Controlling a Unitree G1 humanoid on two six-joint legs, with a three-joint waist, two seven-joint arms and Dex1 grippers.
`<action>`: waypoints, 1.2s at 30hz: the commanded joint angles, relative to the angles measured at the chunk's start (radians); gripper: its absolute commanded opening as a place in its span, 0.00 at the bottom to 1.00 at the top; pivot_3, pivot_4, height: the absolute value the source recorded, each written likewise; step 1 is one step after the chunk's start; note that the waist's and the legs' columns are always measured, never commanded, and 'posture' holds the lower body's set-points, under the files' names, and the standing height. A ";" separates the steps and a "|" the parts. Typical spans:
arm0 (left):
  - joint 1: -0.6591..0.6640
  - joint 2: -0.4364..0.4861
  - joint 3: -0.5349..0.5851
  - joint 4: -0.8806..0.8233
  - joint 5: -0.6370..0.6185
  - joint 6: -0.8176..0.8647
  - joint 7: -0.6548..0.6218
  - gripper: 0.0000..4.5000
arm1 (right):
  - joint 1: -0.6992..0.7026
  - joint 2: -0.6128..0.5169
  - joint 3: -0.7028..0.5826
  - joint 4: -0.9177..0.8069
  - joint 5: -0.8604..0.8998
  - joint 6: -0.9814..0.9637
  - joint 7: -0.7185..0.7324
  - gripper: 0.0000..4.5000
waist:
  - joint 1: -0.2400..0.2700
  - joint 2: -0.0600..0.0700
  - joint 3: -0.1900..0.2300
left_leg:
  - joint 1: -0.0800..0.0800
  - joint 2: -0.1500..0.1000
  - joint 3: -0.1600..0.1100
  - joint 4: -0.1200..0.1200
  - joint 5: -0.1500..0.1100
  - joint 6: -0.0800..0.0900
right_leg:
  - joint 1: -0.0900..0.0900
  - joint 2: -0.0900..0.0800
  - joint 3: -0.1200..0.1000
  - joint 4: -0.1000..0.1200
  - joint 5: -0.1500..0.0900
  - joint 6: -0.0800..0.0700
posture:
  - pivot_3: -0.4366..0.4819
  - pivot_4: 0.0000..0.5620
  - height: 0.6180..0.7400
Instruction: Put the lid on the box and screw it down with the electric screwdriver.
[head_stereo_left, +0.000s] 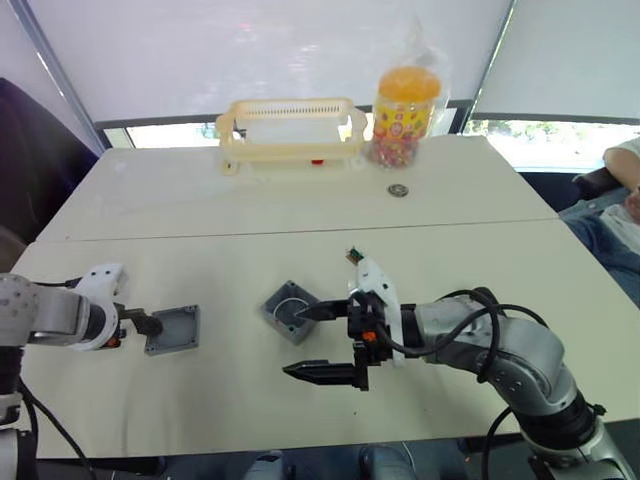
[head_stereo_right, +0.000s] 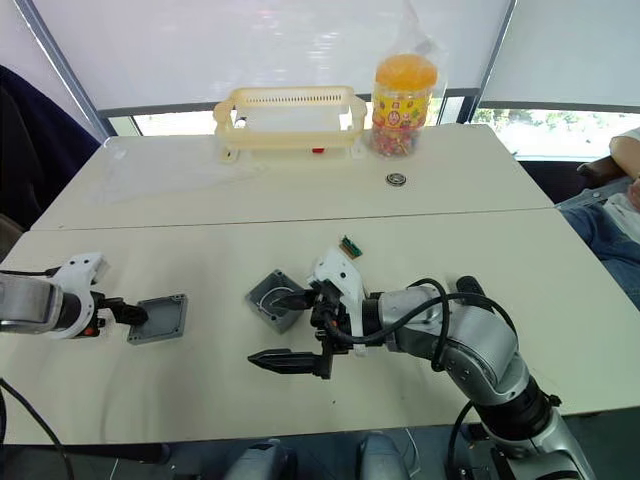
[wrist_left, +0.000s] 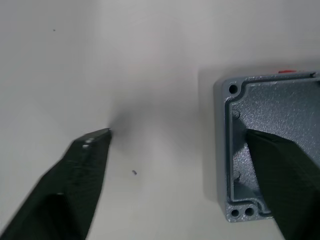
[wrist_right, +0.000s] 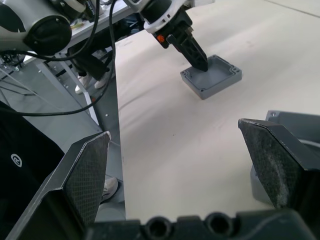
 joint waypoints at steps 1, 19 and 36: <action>0.012 -0.031 -0.028 0.037 0.027 0.012 0.027 0.59 | -0.012 0.005 -0.019 -0.024 0.007 -0.007 -0.007 1.00 | -0.001 0.000 0.000 | 0.004 0.000 0.000 -0.001 0.000 0.000 | 0.003 0.000 0.000 -0.001 0.000 0.000 | 0.48 0.27 1.00; -0.019 -0.114 0.200 -0.095 0.133 -0.057 -0.073 0.01 | -0.088 -0.007 -0.078 0.096 0.013 0.004 0.034 1.00 | -0.005 0.005 -0.005 | 0.007 0.000 0.000 -0.002 0.000 0.000 | 0.007 0.001 -0.001 -0.001 0.000 0.000 | 0.48 0.27 1.00; -0.293 -0.314 0.083 -0.190 0.345 -0.833 -0.476 0.01 | -0.611 0.352 -0.273 0.736 -0.067 -0.023 -0.254 1.00 | -0.004 -0.002 -0.001 | -0.001 0.000 0.000 -0.003 0.002 -0.003 | -0.001 0.001 -0.001 -0.002 0.002 -0.002 | 0.48 0.27 1.00</action>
